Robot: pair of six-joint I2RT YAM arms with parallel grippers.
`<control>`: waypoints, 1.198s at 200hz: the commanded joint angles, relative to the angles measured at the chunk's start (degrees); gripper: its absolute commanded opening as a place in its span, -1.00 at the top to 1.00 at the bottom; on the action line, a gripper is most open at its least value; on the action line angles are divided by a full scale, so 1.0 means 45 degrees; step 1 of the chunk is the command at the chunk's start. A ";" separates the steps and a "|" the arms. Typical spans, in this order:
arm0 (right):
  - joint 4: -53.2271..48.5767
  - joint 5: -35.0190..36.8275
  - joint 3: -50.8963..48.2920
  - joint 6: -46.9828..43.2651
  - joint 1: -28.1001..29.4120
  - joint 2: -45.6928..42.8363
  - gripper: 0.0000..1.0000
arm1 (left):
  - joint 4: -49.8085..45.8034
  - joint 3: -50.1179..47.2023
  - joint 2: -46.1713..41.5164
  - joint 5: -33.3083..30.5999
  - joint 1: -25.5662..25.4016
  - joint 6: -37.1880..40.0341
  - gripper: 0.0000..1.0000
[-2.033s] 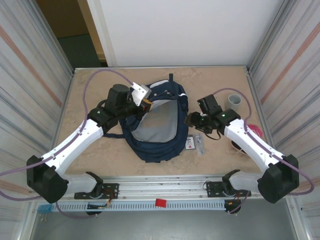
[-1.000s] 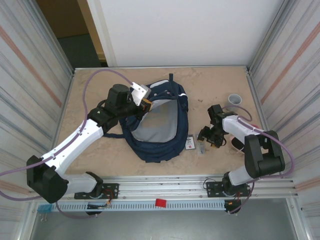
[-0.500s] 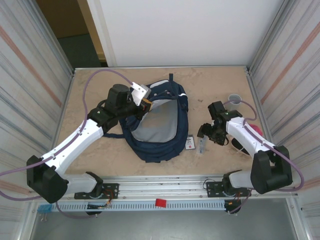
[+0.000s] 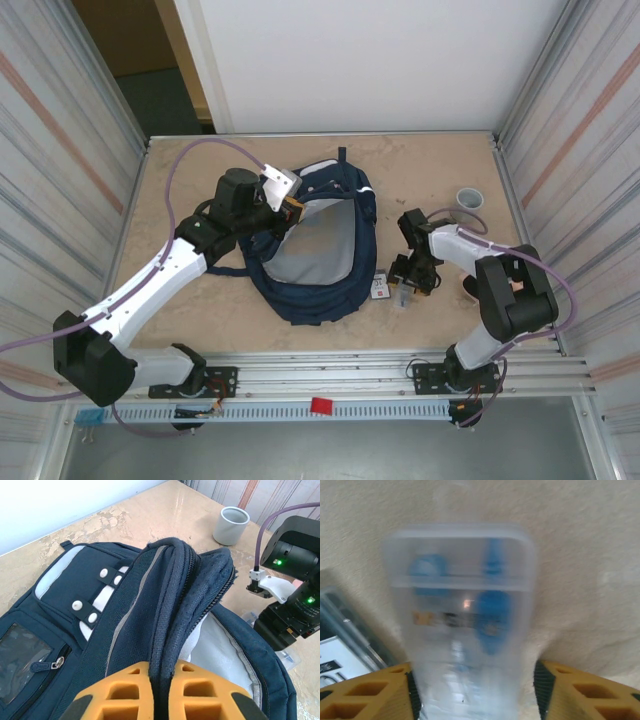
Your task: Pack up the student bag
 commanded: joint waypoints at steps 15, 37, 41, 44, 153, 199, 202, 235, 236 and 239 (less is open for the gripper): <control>-0.0189 0.0530 -0.0061 -0.0106 -0.0099 0.0188 0.12 | 0.0712 0.0424 -0.0494 -0.0210 0.0138 -0.0150 1.00; -0.0334 0.0546 0.0013 -0.0174 -0.0190 -0.0104 0.23 | 0.0709 0.0454 -0.0462 -0.0151 0.0154 -0.0165 1.00; -0.0372 0.0557 0.0034 -0.0174 -0.0190 -0.0240 0.23 | 0.0700 0.0472 -0.0460 -0.0131 0.0158 -0.0163 1.00; -0.0398 0.0543 0.0063 -0.0157 -0.0190 -0.0368 0.23 | 0.0694 0.0488 -0.0462 -0.0112 0.0154 -0.0155 1.00; 0.3911 -0.1852 0.0581 0.4096 0.3493 -0.5778 0.23 | 0.0957 0.0434 -0.0363 0.0329 0.0135 -0.0477 1.00; 0.6827 -0.2161 0.1092 0.6104 0.5144 -0.3260 0.21 | 0.1082 0.0489 -0.0422 0.0494 0.0116 -0.0566 1.00; 0.7009 -0.2160 0.1091 0.6248 0.5176 -0.3082 0.21 | 0.1105 0.0492 -0.0430 0.0511 0.0108 -0.0577 1.00; 0.8560 -0.1834 0.1050 0.7500 0.5220 -0.1757 0.13 | 0.1015 0.0647 -0.0497 0.0653 0.0095 -0.0464 1.00; 0.8599 -0.1791 0.1051 0.7500 0.5220 -0.1742 0.13 | 0.1014 0.0648 -0.0508 0.0653 0.0095 -0.0473 1.00; 0.8639 -0.1680 0.1047 0.7567 0.5193 -0.1657 0.13 | 0.1014 0.0649 -0.0505 0.0653 0.0093 -0.0428 1.00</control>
